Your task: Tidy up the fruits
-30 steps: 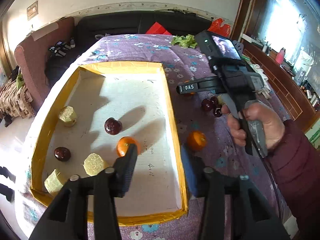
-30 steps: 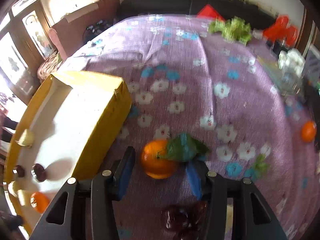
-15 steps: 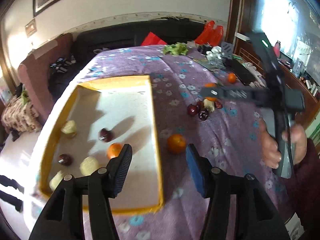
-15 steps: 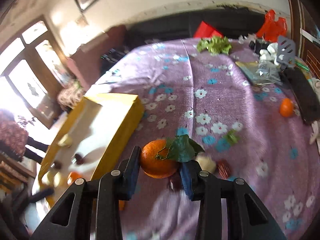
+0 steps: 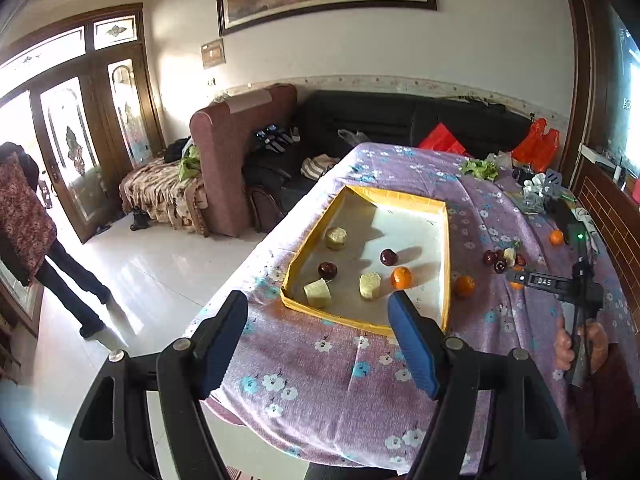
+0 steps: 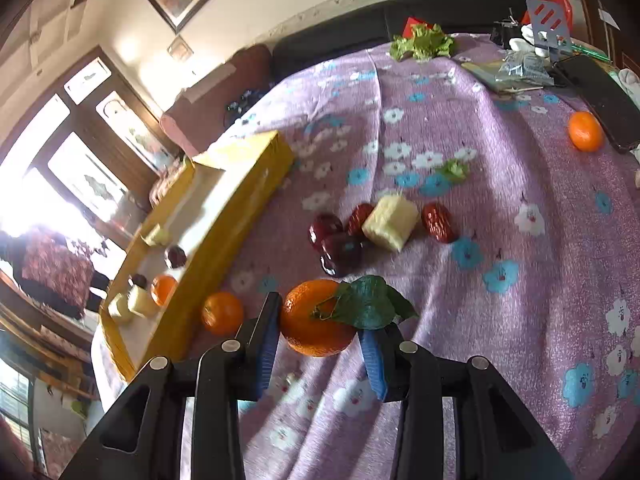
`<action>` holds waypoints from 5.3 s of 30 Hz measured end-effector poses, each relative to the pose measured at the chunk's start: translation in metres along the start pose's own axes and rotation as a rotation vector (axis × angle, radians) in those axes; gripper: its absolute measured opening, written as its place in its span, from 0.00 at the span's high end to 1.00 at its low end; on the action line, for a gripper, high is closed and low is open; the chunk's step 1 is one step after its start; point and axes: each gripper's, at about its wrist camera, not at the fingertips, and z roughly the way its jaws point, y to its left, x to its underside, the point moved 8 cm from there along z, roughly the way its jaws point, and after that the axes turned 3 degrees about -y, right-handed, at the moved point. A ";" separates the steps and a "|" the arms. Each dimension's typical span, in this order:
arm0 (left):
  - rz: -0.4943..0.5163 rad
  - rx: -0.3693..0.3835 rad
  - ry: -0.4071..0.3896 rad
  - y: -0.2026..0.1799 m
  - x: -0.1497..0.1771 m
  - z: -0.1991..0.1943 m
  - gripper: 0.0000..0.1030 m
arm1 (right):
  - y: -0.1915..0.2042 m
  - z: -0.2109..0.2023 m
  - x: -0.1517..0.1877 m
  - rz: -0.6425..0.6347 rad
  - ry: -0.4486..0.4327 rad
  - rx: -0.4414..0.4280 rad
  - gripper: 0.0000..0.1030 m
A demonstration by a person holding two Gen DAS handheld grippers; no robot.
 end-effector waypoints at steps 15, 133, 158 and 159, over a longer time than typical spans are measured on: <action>0.028 0.030 -0.027 -0.010 0.005 -0.014 0.19 | -0.014 0.001 0.009 0.014 0.012 0.045 0.60; 0.198 0.321 -0.169 -0.081 -0.154 0.023 0.17 | 0.055 -0.298 -0.150 -0.158 -0.498 0.500 0.33; 0.189 0.485 0.265 -0.205 -0.043 0.198 0.36 | -0.046 -0.037 -0.062 0.059 -0.012 0.225 0.50; 0.186 0.480 0.268 -0.204 -0.041 0.201 0.36 | -0.045 -0.026 -0.061 0.061 0.004 0.218 0.50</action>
